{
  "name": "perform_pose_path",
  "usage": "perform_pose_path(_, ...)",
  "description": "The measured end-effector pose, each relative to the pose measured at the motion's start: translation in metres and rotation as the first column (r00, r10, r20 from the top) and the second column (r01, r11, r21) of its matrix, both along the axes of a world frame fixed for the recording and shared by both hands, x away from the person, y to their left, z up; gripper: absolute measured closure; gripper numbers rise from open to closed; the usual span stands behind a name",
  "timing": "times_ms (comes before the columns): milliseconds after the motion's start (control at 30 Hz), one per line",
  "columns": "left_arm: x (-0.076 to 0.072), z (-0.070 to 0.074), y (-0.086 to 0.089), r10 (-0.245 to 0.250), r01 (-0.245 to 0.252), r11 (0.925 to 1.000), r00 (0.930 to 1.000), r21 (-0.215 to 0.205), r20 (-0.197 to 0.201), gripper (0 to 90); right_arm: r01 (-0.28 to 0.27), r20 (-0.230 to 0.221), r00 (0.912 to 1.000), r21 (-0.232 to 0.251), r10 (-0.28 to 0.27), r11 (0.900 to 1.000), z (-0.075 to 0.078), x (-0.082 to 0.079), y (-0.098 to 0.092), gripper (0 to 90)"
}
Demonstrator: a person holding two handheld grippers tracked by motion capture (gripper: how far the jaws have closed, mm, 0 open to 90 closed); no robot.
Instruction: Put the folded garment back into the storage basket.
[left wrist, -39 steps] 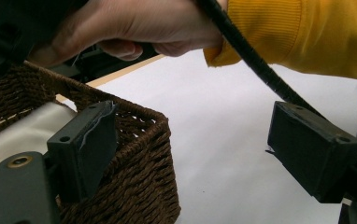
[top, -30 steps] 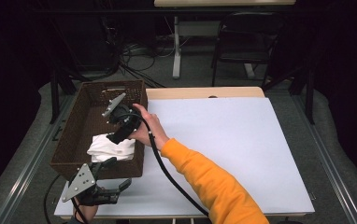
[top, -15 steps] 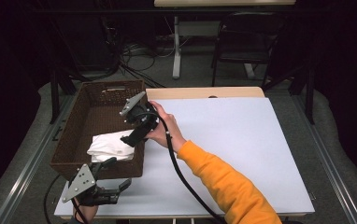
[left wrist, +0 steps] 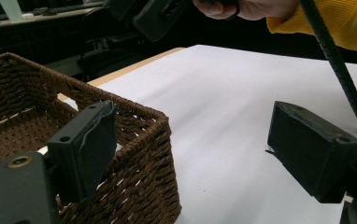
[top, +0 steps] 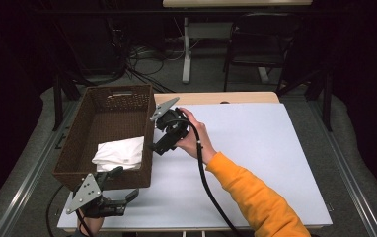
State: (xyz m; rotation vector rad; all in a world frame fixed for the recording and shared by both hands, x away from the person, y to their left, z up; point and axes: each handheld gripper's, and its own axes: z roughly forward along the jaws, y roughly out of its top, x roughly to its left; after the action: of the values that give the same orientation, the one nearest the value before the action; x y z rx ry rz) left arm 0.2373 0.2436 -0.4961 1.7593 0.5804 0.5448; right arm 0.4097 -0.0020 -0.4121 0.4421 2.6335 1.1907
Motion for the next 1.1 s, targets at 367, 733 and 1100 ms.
perform_pose_path(367, 0.000, 0.000, 0.000, 0.002, -0.002, 1.0000, 1.0000, 0.001, 0.000, 15.8, 0.040, -0.007, 0.9992, -0.007, -0.040, 0.999, -0.010, -0.008, -0.037, 0.0)
perform_pose_path(733, 0.001, 0.000, -0.001, 0.002, -0.002, 1.0000, 1.0000, 0.000, -0.002, 15.8, 0.082, -0.012, 0.9966, -0.022, -0.082, 0.996, -0.020, -0.019, -0.070, 0.0)
perform_pose_path(1100, 0.001, 0.000, -0.002, 0.004, -0.004, 1.0000, 1.0000, -0.001, -0.001, 15.8, 0.130, -0.013, 0.9914, -0.015, -0.130, 0.991, -0.032, -0.038, -0.104, 0.0)
